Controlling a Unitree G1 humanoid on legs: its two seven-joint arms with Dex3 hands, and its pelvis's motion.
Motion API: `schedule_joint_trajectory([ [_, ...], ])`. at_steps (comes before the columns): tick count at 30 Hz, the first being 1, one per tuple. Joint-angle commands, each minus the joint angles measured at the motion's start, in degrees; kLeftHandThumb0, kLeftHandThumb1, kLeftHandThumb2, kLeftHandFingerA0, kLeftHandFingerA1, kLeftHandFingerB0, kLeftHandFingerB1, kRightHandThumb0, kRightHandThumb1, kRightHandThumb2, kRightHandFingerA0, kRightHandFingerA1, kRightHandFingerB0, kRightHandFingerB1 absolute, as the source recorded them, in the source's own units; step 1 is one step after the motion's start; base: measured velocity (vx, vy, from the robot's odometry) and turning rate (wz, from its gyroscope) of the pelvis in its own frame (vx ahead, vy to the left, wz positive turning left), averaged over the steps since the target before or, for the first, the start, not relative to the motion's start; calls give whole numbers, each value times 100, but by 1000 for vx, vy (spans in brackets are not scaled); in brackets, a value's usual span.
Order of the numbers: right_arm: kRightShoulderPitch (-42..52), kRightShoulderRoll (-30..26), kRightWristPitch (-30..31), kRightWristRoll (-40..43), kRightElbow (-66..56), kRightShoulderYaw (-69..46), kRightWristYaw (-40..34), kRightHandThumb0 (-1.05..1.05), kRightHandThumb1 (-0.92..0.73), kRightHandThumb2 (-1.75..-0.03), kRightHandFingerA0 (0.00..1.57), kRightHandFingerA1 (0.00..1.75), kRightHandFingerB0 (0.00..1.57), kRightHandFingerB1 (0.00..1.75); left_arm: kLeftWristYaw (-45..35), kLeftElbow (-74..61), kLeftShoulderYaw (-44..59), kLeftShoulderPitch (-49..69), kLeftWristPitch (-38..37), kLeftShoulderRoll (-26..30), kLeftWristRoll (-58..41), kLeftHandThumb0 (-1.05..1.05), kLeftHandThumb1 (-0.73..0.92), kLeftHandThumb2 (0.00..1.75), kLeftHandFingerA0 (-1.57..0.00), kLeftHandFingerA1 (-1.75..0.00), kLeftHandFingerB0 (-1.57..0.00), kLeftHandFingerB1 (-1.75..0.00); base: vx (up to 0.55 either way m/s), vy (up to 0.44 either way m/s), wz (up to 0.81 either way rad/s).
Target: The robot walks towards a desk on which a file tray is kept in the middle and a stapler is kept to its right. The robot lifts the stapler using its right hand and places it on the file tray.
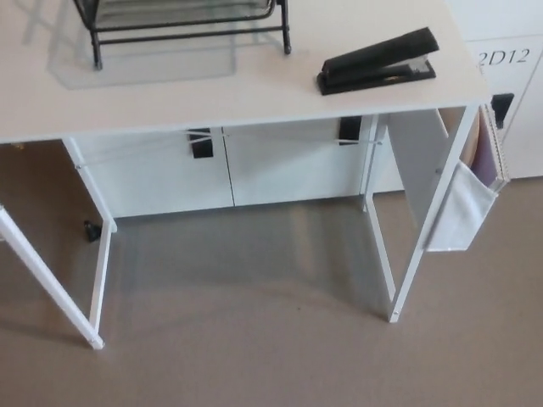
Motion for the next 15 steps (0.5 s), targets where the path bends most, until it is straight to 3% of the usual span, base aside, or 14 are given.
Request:
schedule_joint_trajectory([
  [1,20,-11,-34,101,13,-19,1,-56,-63,-59,14,29,0,17,107,5,-42,-11,45,111,131,-41,40,52,-71,-45,-74,-44,121,-48,-8],
  [15,39,38,-42,113,20,-28,-12,-56,-63,-59,14,29,0,17,17,114,-49,-85,-55,207,123,-37,40,52,-70,-46,-72,-44,176,57,-3],
])
